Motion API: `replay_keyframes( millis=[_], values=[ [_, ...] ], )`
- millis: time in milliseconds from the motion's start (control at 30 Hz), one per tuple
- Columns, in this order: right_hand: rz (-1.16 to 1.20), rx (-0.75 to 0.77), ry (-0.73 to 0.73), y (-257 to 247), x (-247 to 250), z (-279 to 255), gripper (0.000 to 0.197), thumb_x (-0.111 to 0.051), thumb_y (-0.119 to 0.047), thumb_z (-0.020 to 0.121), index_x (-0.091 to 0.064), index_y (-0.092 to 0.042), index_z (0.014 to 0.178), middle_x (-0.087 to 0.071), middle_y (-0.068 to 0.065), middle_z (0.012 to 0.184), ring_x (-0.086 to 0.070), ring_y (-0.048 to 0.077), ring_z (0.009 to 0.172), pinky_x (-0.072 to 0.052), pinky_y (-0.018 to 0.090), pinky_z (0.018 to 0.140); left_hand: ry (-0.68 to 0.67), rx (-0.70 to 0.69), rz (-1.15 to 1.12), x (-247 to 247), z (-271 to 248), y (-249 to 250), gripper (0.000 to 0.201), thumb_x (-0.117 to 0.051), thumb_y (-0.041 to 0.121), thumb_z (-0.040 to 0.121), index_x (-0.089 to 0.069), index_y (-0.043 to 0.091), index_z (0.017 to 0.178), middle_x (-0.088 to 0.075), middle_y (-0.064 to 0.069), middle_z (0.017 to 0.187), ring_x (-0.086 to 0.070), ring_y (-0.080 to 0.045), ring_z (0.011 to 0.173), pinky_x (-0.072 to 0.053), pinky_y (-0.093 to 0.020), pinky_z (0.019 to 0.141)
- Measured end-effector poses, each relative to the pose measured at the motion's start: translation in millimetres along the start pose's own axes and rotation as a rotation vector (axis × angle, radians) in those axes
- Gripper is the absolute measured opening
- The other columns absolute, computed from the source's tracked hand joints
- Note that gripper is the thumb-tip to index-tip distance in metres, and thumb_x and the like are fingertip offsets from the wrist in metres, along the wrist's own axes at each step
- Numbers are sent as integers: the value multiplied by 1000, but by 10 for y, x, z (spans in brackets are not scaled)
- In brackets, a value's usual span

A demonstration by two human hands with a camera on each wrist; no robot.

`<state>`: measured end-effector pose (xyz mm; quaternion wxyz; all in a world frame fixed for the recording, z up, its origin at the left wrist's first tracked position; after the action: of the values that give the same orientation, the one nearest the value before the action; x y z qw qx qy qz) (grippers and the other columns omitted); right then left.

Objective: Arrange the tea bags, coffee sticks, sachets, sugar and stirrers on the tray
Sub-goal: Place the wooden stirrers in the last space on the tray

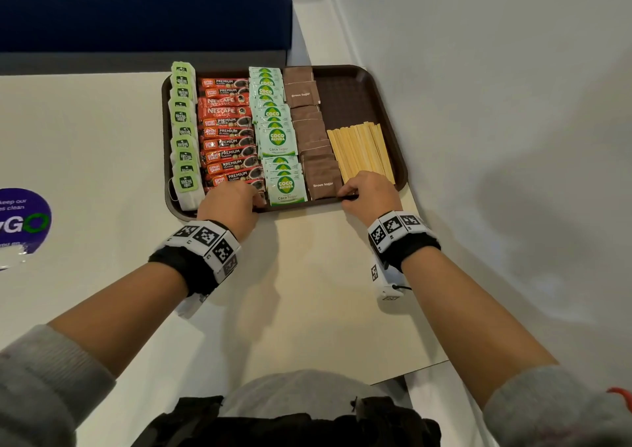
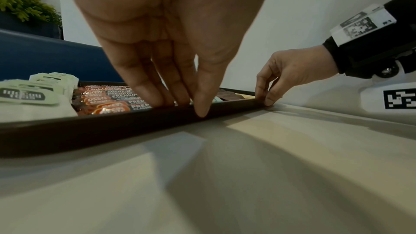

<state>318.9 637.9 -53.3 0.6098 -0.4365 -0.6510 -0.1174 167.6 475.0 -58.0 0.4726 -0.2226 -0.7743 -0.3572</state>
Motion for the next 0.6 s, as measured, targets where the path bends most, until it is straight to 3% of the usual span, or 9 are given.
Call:
replay_keyframes(
  millis=[433,600],
  values=[
    [-8,19,39,8,-11,-42,17,-67,-16,85,-73,-17,101,-65,0,107,-58,16,99,-44,23,79,-13,-6,24,11,-46,-15,25,-62,9,85,-71,20,106,-68,-7,109,-61,-29,103,-52,-41,87],
    [5,11,31,39,-29,-38,18,-66,-15,86,-73,-16,102,-64,3,109,-57,19,102,-46,29,83,-23,23,37,15,-57,-58,27,-61,11,86,-71,22,108,-67,-9,112,-59,-32,105,-51,-41,87]
  ],
)
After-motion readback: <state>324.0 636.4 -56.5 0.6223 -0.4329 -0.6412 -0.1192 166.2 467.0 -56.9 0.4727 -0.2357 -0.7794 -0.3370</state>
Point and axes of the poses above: each hand's wrist, its own z-axis towards the middle knuckle, its own x-axis out of the back of the hand, y = z × x, the point moved 10 cm from there along z, towards the middle knuckle
